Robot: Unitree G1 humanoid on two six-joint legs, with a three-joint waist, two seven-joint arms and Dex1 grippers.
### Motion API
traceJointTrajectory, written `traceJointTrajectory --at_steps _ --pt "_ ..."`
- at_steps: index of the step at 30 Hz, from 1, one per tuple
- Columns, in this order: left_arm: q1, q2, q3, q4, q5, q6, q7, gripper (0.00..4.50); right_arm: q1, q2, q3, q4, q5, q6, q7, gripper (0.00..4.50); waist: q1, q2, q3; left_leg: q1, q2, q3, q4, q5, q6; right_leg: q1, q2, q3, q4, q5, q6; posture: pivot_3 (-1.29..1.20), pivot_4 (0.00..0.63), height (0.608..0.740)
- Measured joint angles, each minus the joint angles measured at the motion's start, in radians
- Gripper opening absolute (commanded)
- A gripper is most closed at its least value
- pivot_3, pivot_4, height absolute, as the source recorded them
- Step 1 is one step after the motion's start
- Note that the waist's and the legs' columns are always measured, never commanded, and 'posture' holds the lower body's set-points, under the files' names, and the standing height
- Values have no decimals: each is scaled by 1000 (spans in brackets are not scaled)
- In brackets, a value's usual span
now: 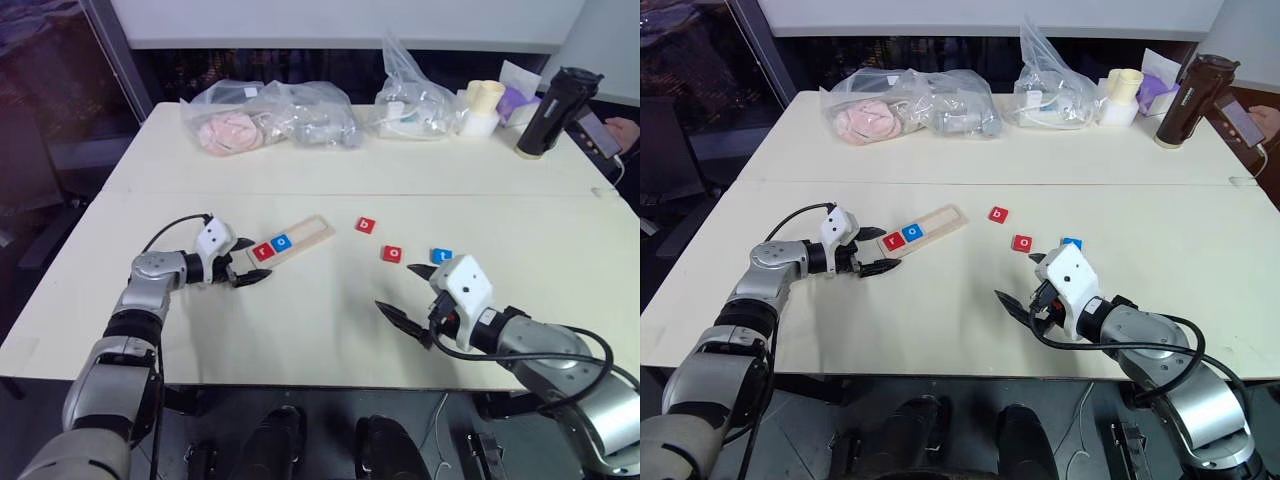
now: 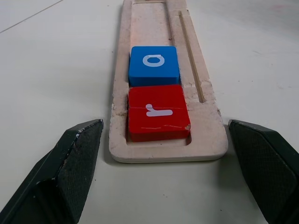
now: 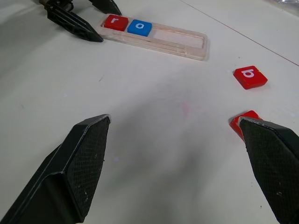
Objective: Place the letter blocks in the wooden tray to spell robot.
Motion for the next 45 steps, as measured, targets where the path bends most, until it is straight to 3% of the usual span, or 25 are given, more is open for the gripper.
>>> traceJointTrajectory --at_steps 3,7,8,18,30,45 --pt "-4 -4 0 9 1 -1 1 4500 0 4 3 0 -8 0 -1 4478 0 0 0 0 0 0 0 0 0 0 0 0 0 0 0 0 150 738" --pt "-7 -13 -3 14 2 -4 3 3187 0 7 4 0 -9 0 -1 4500 1 0 0 0 0 0 0 0 0 0 0 0 0 0 0 0 150 738" --pt "-7 -13 -3 14 3 -4 4 3129 0 7 4 0 -9 0 -1 4500 0 0 0 0 0 0 0 0 0 0 0 0 0 0 0 0 150 738" --pt "6 -14 -5 -15 5 0 -1 3129 1 7 4 0 -9 0 -1 4500 0 0 0 0 0 0 0 0 0 0 -1 0 0 0 0 0 150 738" --pt "144 -40 -88 -342 -17 90 -152 3129 -6 -7 -14 2 -9 0 17 4500 -2 0 0 -2 -1 0 -3 -2 2 -1 -2 0 -4 0 0 0 150 738" --pt "233 -58 -193 -554 -18 133 -195 3129 7 -36 -84 4 -9 0 42 4500 -1 0 0 -2 -1 0 -4 -2 3 -1 -2 0 -7 -1 0 0 150 738"
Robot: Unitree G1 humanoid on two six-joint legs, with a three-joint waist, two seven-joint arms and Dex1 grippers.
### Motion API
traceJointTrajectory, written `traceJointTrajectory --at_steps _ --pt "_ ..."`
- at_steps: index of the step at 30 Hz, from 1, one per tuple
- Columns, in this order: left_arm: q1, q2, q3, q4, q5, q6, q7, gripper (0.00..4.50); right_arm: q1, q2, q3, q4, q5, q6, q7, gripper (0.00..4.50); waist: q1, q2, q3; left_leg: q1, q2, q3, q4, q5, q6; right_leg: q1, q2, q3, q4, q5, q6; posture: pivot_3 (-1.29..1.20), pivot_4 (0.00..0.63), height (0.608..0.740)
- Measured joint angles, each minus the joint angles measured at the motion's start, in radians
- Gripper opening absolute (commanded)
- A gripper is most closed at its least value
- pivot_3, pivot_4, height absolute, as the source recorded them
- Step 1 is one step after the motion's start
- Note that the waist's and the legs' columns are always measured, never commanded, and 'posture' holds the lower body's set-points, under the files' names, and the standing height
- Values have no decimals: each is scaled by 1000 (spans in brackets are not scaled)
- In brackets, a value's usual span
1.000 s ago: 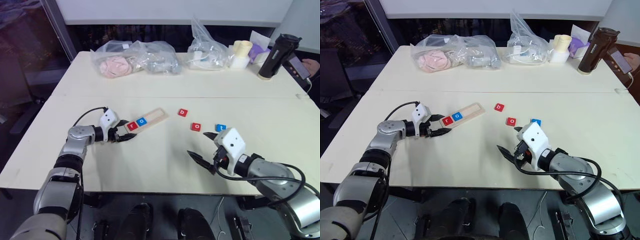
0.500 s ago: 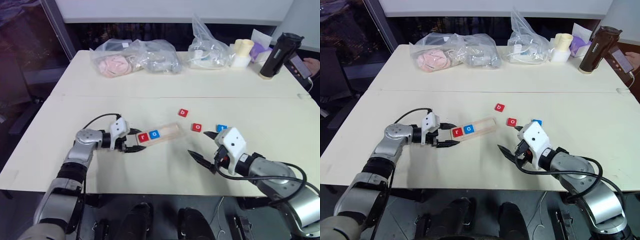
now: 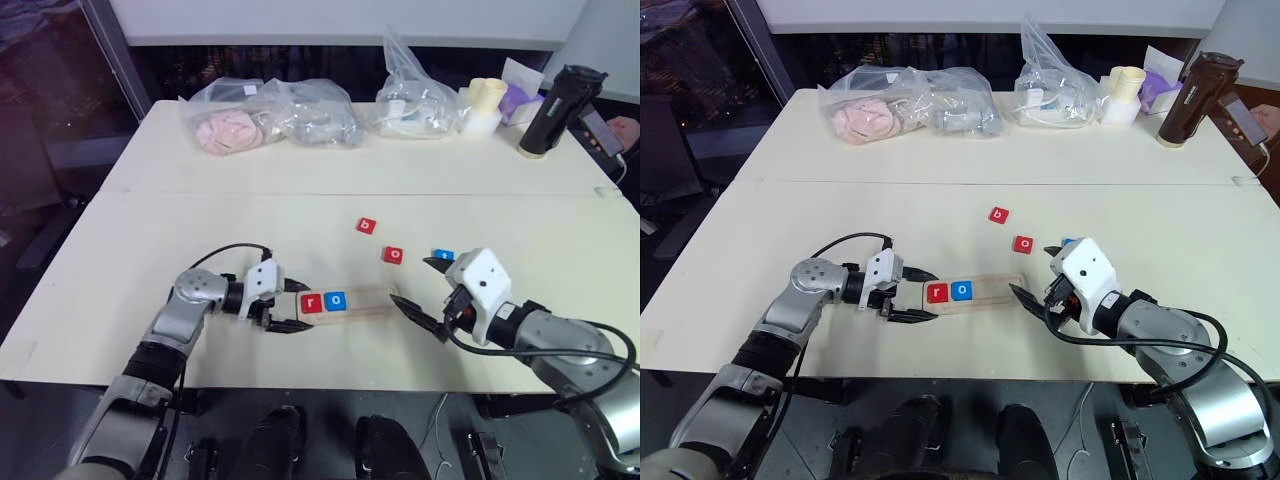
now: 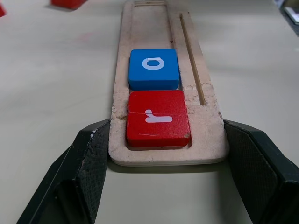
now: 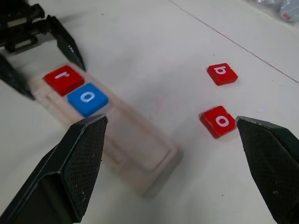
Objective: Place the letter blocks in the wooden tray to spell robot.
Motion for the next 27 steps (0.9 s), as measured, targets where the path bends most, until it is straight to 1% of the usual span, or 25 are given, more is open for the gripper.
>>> traceJointTrajectory --at_steps 22,24,25,27 --pt "12 1 -40 -31 0 -14 -2 3129 -3 -4 1 0 -8 0 -2 4500 0 0 0 0 0 0 -3 0 1 0 0 0 -4 0 0 0 150 738" --pt "12 1 -41 -31 0 -13 -1 4159 -3 -4 2 0 -8 0 -2 4500 1 0 0 0 0 0 -3 0 1 0 0 0 -4 0 0 0 150 738" --pt "13 1 -43 -31 0 -13 -1 4463 -3 -4 2 0 -8 0 -2 4500 1 0 0 0 0 0 -3 0 1 0 0 0 -4 0 0 0 150 738" --pt "14 0 -46 -34 0 -14 -1 4463 -5 -4 2 0 -8 0 -3 4500 2 0 0 0 0 0 -3 0 0 1 0 0 -4 0 0 0 150 738"
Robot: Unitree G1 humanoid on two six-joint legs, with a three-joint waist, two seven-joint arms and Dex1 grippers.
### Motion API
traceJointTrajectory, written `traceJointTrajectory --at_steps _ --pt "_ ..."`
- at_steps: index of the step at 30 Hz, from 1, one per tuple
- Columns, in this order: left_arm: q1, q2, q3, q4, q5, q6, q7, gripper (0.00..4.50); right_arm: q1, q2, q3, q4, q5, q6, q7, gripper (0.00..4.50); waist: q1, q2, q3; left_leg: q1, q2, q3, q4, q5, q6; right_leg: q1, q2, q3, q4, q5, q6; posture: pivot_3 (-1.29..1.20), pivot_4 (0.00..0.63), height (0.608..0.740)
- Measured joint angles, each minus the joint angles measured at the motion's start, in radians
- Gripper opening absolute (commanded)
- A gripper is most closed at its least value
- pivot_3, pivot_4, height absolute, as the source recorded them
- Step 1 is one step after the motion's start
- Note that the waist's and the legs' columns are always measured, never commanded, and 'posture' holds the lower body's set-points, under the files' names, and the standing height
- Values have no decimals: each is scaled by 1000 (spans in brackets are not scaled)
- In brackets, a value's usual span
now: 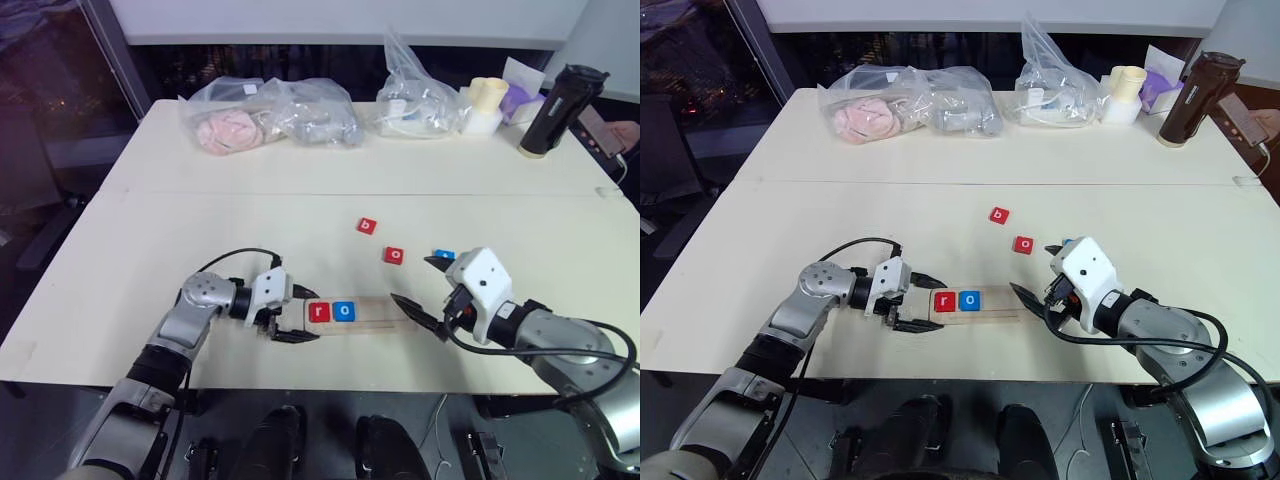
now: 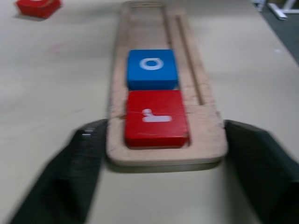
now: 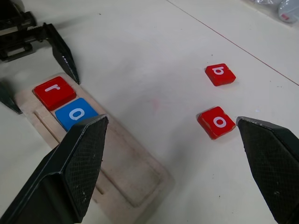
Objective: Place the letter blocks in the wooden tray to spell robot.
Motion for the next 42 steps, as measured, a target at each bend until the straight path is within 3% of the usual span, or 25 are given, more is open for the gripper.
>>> traceJointTrajectory --at_steps 14,33,42 --pt "15 34 2 -8 -18 -15 1 4463 -8 0 3 0 0 0 0 4500 -11 0 0 1 1 0 -2 1 1 -1 1 0 0 0 0 0 150 738" --pt "142 240 84 -90 -98 -33 5 4463 -48 -1 33 41 0 -1 25 4500 -54 1 -1 4 2 0 -9 1 2 -3 1 0 1 0 -1 0 150 738" --pt "207 351 250 -333 -318 237 -1 4463 -96 -4 44 79 -9 -18 60 4500 -45 -1 1 0 1 0 -8 0 0 -5 -1 0 -2 0 -1 0 150 738"
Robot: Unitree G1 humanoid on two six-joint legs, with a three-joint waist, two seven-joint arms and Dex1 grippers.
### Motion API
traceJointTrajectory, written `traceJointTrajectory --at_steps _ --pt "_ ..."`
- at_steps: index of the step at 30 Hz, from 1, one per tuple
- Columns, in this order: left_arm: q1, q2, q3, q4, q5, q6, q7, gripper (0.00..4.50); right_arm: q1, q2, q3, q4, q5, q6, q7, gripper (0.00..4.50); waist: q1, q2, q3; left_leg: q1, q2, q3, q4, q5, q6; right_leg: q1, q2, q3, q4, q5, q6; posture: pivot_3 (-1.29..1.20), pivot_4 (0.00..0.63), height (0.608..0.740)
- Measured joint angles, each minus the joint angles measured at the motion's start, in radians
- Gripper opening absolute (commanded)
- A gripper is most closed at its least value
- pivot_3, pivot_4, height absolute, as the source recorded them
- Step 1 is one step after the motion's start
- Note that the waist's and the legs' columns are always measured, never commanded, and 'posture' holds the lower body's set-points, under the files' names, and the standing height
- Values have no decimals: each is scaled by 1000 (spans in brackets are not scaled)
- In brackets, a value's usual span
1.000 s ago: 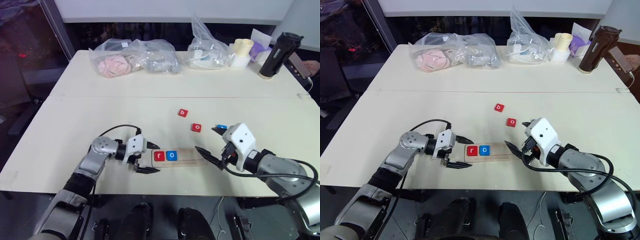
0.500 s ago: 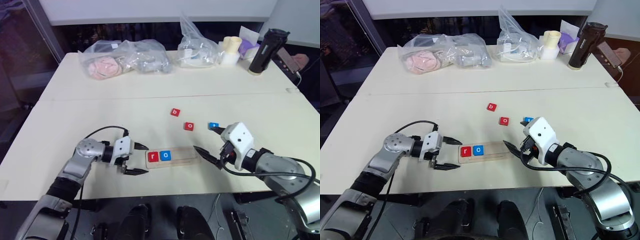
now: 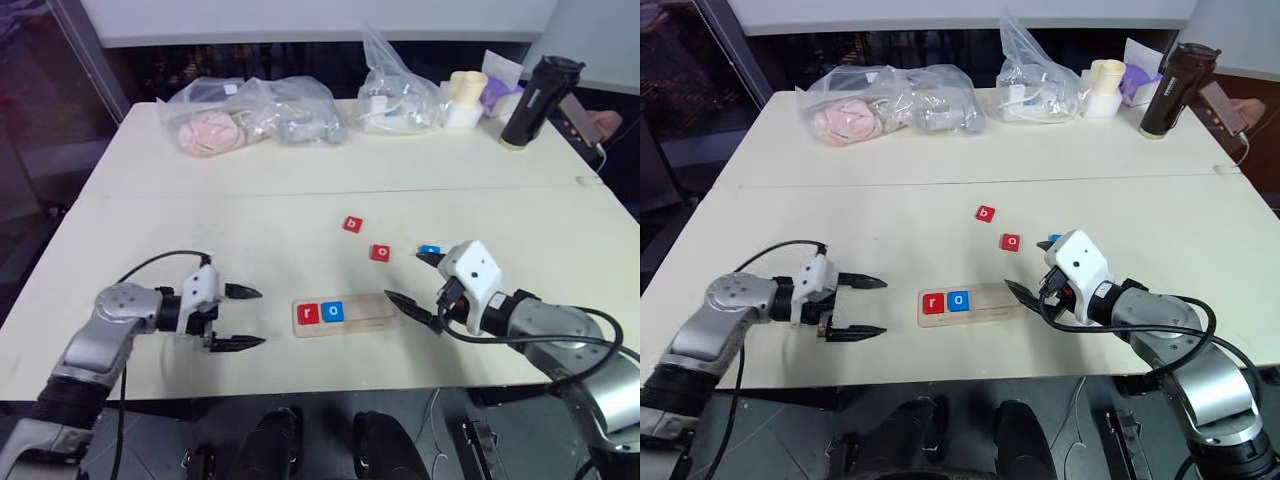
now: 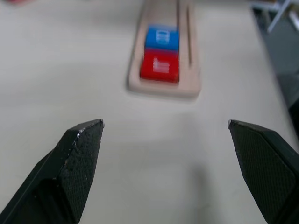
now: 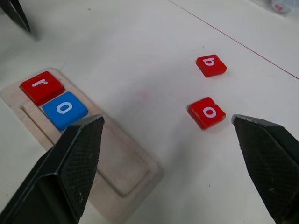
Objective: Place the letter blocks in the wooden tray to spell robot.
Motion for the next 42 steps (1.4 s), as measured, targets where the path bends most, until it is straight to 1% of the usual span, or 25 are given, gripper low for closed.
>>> traceJointTrajectory --at_steps 2,4,6,8,10,12,13,15,19,22,25,29,32,36,42 --pt "-33 23 46 -31 -47 74 14 4463 -20 2 6 8 0 -5 5 4500 1 0 0 0 0 0 0 0 0 0 0 0 0 0 0 0 150 738" --pt "-73 25 96 -45 -88 139 53 4463 -47 19 21 24 0 -6 3 4500 0 0 0 1 0 0 0 0 0 0 0 0 1 0 0 0 150 738" --pt "-100 21 127 -48 -113 172 89 4463 -65 39 34 33 0 -6 -1 4500 1 0 0 1 0 0 0 1 1 0 0 0 1 0 0 0 150 738" --pt "-128 -16 171 -43 -139 219 166 4463 -111 63 65 65 -27 -4 -34 4500 -1 0 0 1 0 0 0 1 1 0 1 0 2 1 1 0 150 738" --pt "-159 -69 198 -36 -143 223 256 4463 -201 116 117 126 -85 20 -107 4500 -7 0 0 1 0 0 1 2 0 0 1 0 3 2 2 0 150 738" --pt "-165 -95 214 -38 -134 205 316 4463 -281 171 149 185 -129 59 -179 4500 -8 0 0 1 0 1 1 3 -1 -1 1 0 5 2 3 0 150 738" --pt "-164 -105 220 -41 -126 203 344 4463 -333 225 152 230 -148 93 -224 4500 -8 0 0 1 -1 1 1 3 -1 -3 1 1 8 2 3 0 150 738" --pt "-148 -123 228 -62 -121 201 380 4463 -406 293 153 281 -162 163 -287 4500 -7 0 0 1 -1 1 1 4 -2 -6 0 1 14 2 3 0 150 738" --pt "-112 -163 227 -130 -120 203 445 4463 -540 437 150 375 -180 327 -393 4500 -6 -1 0 0 -1 1 -2 6 -5 -9 1 1 17 3 3 0 150 738" --pt "-86 -183 223 -166 -117 203 478 4463 -655 586 110 513 -197 409 -499 4500 -10 0 0 0 -1 1 -1 7 -6 -10 3 2 17 5 0 0 150 738" --pt "-54 -189 213 -183 -105 201 488 4463 -787 731 -1 672 -212 456 -631 4500 -12 0 0 1 0 1 -3 8 -9 -12 5 3 18 6 -2 0 150 738" --pt "-29 -189 216 -185 -97 198 501 4463 -907 843 -114 875 -245 463 -793 4500 -10 0 0 1 1 1 -4 9 -10 -15 6 3 19 7 -3 0 150 738" --pt "-26 -182 220 -191 -97 197 507 4463 -960 886 -153 1017 -266 445 -878 4500 -14 0 0 1 1 1 -4 9 -10 -15 6 3 19 7 -3 0 150 738" --pt "-18 -174 230 -211 -98 197 508 4463 -1010 908 -176 1148 -277 393 -949 4500 -17 1 0 1 1 1 -5 10 -11 -14 6 3 19 7 -3 0 150 738" --pt "6 -174 237 -228 -99 197 511 4463 -1059 917 -181 1309 -277 304 -991 4500 -21 1 0 1 1 1 -6 10 -11 -14 7 3 20 7 -3 0 150 738"
